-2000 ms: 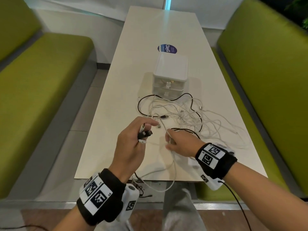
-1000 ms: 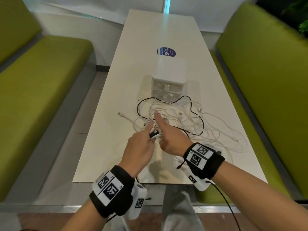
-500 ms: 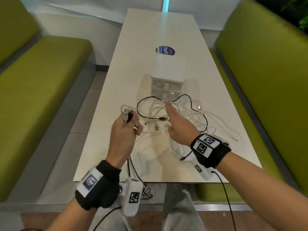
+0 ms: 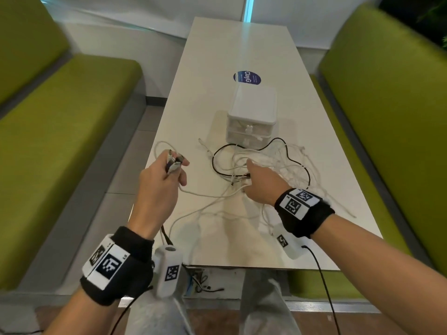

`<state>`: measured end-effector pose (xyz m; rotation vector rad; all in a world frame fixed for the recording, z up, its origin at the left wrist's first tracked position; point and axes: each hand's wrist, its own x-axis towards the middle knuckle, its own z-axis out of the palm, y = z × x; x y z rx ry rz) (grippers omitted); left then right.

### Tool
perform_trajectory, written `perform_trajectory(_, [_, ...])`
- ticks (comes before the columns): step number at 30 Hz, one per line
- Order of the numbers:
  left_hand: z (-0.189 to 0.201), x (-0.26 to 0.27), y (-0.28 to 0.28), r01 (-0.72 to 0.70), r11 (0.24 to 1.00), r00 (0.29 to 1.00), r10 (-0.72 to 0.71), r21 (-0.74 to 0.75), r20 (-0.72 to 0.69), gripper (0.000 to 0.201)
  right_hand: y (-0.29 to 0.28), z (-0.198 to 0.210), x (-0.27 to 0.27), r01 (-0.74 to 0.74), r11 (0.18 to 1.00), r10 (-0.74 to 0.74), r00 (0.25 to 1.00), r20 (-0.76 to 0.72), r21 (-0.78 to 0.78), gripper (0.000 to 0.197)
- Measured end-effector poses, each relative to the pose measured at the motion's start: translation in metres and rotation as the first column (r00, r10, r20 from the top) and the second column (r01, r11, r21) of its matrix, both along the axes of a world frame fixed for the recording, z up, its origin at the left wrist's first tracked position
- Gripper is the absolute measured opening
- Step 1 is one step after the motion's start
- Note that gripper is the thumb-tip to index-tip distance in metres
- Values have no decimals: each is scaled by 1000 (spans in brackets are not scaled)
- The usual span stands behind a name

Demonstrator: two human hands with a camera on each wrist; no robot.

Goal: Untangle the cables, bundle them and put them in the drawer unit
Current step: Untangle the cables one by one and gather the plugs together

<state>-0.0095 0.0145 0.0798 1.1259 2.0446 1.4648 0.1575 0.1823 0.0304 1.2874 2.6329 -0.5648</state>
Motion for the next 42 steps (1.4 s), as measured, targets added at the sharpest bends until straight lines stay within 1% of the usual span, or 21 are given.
perform_trajectory(2, [-4, -4, -2, 14, 998, 1000, -16, -59, -26, 25, -4, 1, 5, -6, 1000, 6, 999, 35, 18, 70])
perform_trajectory(5, [-9, -9, -7, -2, 995, 999, -2, -100, -40, 27, -11, 4, 13, -71, 993, 78, 994, -73, 91, 65])
perform_trajectory(7, [-8, -8, -9, 4, 995, 1000, -6, -97, -19, 27, -15, 6, 15, -166, 968, 188, 976, -107, 186, 60])
perform_trajectory(9, [-5, -4, -8, 61, 996, 996, -57, -69, 63, 25, -21, 9, 11, -317, 916, 337, 941, -42, 246, 53])
perform_trajectory(11, [0, 0, -8, 121, 993, 982, -117, -17, 145, 25, -29, 8, 0, -426, 886, 434, 901, -4, 183, 51])
perform_trajectory(13, [4, 4, -8, 145, 989, 973, -146, 17, 178, 26, -41, 2, -14, -460, 887, 458, 888, 50, 50, 55])
perform_trajectory(14, [5, 5, -9, 151, 988, 972, -152, 21, 181, 26, -47, -4, -20, -453, 892, 452, 889, 76, -11, 54])
perform_trajectory(15, [6, 6, -10, 155, 988, 971, -155, 18, 180, 27, -54, -10, -25, -442, 896, 444, 893, 79, -44, 48])
perform_trajectory(17, [6, 6, -11, 156, 988, 973, -155, 7, 170, 26, -62, -20, -32, -422, 906, 422, 904, 60, -17, 29])
perform_trajectory(18, [5, 5, -11, 156, 988, 974, -154, 5, 168, 25, -63, -23, -33, -417, 909, 414, 907, 72, 26, 24])
perform_trajectory(21, [4, 5, -12, 157, 988, 972, -156, 9, 177, 24, -54, -25, -32, -374, 915, 347, 921, 176, 152, 21])
perform_trajectory(25, [-1, 5, -14, 167, 986, 970, -166, 5, 178, 26, -37, -21, -27, -153, 961, 126, 984, 126, 232, 18])
perform_trajectory(27, [-3, 5, -14, 127, 992, 981, -126, 5, 145, 29, -33, -21, -24, -127, 962, 95, 986, 139, 244, 20])
perform_trajectory(29, [-3, 3, -15, 71, 997, 994, -70, -4, 83, 27, -33, -22, -21, -135, 955, 94, 982, 164, 264, 24])
perform_trajectory(31, [-4, 0, -17, 35, 999, 999, -34, -28, 25, 25, -32, -22, -17, -101, 945, 50, 985, 167, 310, 28])
perform_trajectory(33, [-5, -1, -18, 38, 998, 999, -39, -57, -31, 26, -27, -21, -15, 22, 949, -67, 989, 133, 313, 29])
perform_trajectory(35, [-8, 0, -18, 47, 996, 997, -51, -77, -51, 25, -23, -19, -15, 144, 954, -171, 982, 81, 262, 26])
perform_trajectory(36, [-10, 0, -17, 50, 996, 997, -54, -78, -55, 25, -21, -18, -15, 152, 956, -174, 982, 68, 249, 23])
perform_trajectory(39, [-15, -2, -12, 40, 996, 995, -47, -76, -86, 27, -20, -17, -15, 22, 966, -51, 993, 105, 256, 20])
perform_trajectory(40, [-17, -3, -10, 32, 996, 993, -42, -88, -111, 28, -20, -17, -13, -25, 978, 5, 995, 97, 209, 23])
perform_trajectory(42, [-21, -5, -9, 12, 990, 982, -38, -141, -184, 28, -18, -16, -8, -96, 993, 96, 995, 13, 67, 32])
